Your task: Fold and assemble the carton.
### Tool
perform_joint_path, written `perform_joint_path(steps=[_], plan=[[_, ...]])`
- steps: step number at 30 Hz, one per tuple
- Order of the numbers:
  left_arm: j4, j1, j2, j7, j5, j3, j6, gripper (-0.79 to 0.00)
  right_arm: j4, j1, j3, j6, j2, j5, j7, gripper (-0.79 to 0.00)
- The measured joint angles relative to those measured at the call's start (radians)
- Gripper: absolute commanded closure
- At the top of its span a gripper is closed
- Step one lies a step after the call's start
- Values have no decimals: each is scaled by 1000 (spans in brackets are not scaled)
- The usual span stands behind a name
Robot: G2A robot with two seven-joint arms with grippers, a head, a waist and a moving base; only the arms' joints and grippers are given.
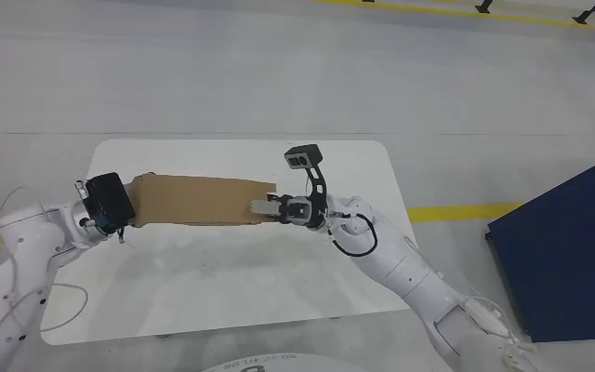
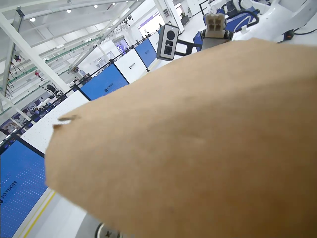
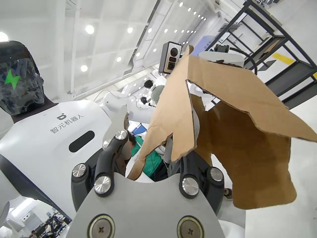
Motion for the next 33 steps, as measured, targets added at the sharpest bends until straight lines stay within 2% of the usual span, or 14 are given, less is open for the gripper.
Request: perform_joint_path(steps=[2,3,4,5,6,7,12,17,22,25,28,33], plan=[[1,-3,0,-4,2,4,-8,0,3,5,-4,10,-1,3,9,-191],[1,-5,0,-5,-1,5,-10,-74,5,7,-6,13,-2,4,13,-114],[-1,-6,1,-5,-7,4,-14,-219,10,11,-9,16,-3,5,16,0],[-4,-7,1,-6,-11,1,-16,-431,14,13,-11,18,-4,6,17,0],[-7,-7,2,-8,-15,-2,-19,-763,18,16,-13,19,-5,7,19,0],[-10,-7,3,-11,-19,-7,-23,-785,23,20,-16,21,-7,6,21,0],[-19,4,7,-22,-68,-41,-32,-785,35,35,-29,19,-15,2,19,0],[12,34,10,-91,-217,-107,-36,-785,14,37,-29,-21,-21,-8,-21,0],[52,110,16,-129,-438,-195,-61,-785,34,33,13,-113,-16,-83,-113,0],[37,184,22,-133,-522,-252,-92,-785,30,22,37,-157,-12,-142,-158,0],[10,259,27,-144,-561,-298,-110,-785,26,21,41,-159,-11,-147,-160,0],[9,260,27,-144,-561,-298,-109,-785,26,21,41,-159,-11,-146,-159,0]])
